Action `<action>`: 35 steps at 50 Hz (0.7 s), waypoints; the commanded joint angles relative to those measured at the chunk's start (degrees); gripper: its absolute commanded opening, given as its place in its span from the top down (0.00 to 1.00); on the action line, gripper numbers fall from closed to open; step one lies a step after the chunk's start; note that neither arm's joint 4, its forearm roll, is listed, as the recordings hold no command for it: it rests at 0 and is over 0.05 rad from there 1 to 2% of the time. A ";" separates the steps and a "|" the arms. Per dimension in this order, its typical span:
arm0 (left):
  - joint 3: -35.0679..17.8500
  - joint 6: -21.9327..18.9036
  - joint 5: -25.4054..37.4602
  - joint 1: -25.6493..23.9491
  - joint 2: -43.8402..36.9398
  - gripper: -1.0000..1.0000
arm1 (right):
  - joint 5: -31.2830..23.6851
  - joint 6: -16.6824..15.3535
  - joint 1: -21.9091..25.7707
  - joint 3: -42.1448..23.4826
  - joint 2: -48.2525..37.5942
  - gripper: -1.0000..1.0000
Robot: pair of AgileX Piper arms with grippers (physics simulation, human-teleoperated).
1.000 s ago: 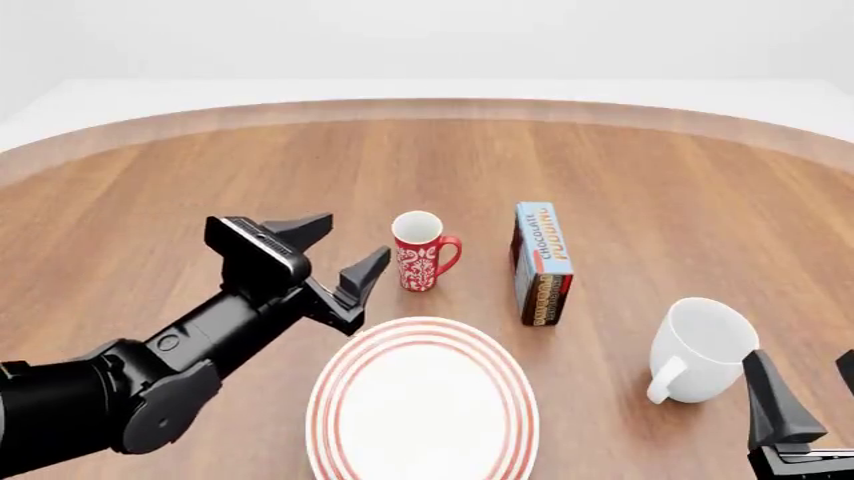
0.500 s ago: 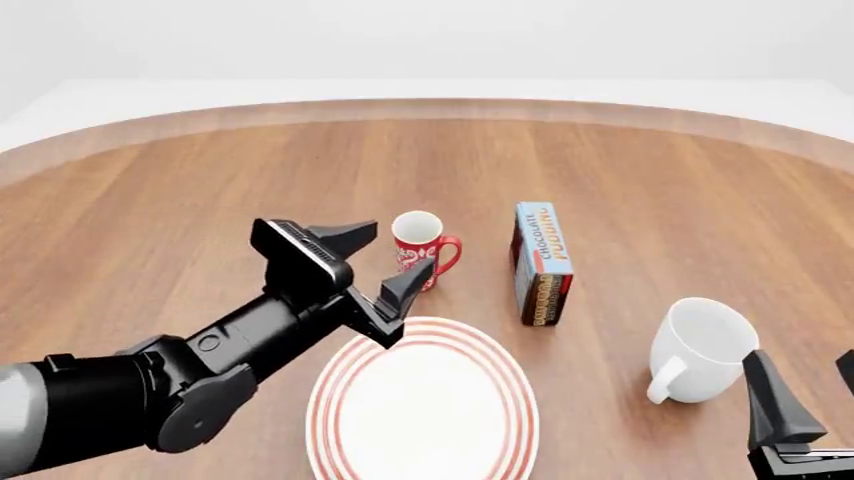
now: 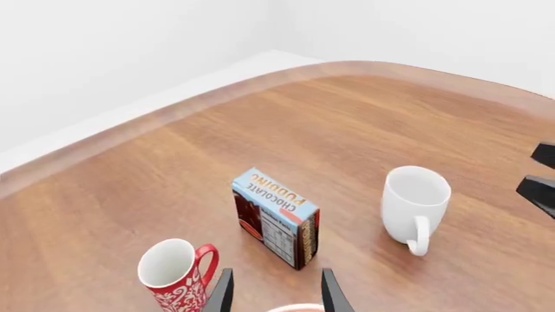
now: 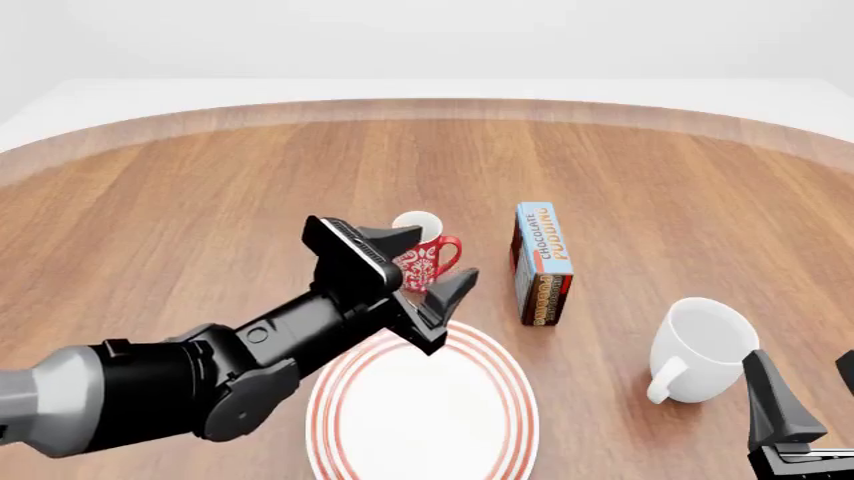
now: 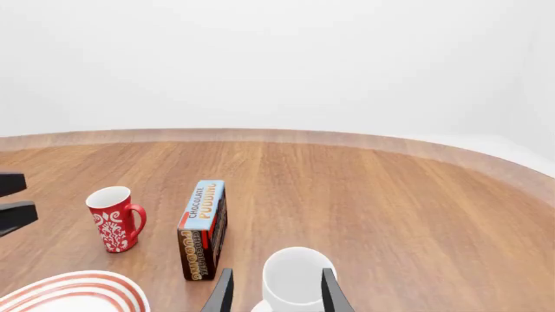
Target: Pick up the white mug and put it on the plate, and put the chocolate pudding to the right of the plate.
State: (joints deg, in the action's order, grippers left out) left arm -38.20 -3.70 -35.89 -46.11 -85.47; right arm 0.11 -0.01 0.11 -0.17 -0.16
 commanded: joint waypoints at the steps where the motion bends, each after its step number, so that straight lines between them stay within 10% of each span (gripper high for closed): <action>1: -2.27 0.11 1.09 -1.65 -1.85 0.00 | -0.02 0.01 0.00 -0.01 0.03 0.00; 35: -10.00 2.59 5.82 -9.06 -7.84 0.00 | 0.02 -0.05 -0.01 -0.01 0.05 0.00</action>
State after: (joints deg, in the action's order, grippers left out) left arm -46.12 -1.44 -31.43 -53.31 -91.82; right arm 0.12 -0.07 0.09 -0.19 -0.12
